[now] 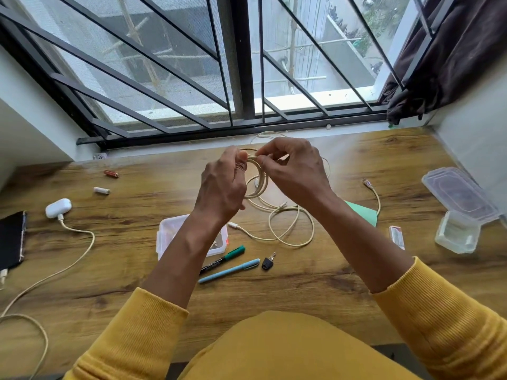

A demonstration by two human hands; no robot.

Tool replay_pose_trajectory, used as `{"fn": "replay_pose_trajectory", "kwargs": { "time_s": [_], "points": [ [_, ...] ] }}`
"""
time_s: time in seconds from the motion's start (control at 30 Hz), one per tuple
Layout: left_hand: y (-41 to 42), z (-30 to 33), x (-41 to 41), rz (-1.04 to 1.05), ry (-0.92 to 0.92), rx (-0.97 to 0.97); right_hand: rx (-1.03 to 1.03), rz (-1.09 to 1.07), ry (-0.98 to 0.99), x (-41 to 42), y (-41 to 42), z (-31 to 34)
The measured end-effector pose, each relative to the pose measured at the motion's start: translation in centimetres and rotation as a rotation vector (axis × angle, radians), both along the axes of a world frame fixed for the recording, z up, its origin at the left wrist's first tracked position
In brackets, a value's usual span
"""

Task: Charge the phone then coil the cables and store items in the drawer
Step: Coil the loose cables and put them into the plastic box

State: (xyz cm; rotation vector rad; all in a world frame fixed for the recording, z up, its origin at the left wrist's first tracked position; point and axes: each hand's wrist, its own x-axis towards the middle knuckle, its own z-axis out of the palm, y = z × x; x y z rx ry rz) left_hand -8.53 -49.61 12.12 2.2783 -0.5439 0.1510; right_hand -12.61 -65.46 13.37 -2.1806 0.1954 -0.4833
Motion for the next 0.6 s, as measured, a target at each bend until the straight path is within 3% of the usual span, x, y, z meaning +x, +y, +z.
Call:
{"fn": "replay_pose_trajectory", "kwargs": {
  "time_s": [0.27, 0.6],
  "points": [
    [0.6, -0.2, 0.2, -0.091, -0.145, 0.004, 0.111, 0.204, 0.151, 0.4, -1.5, 1.5],
    [0.9, 0.3, 0.2, -0.137, -0.019, -0.237, 0.088, 0.309, 0.156, 0.5, -1.8, 2.1]
  ]
}}
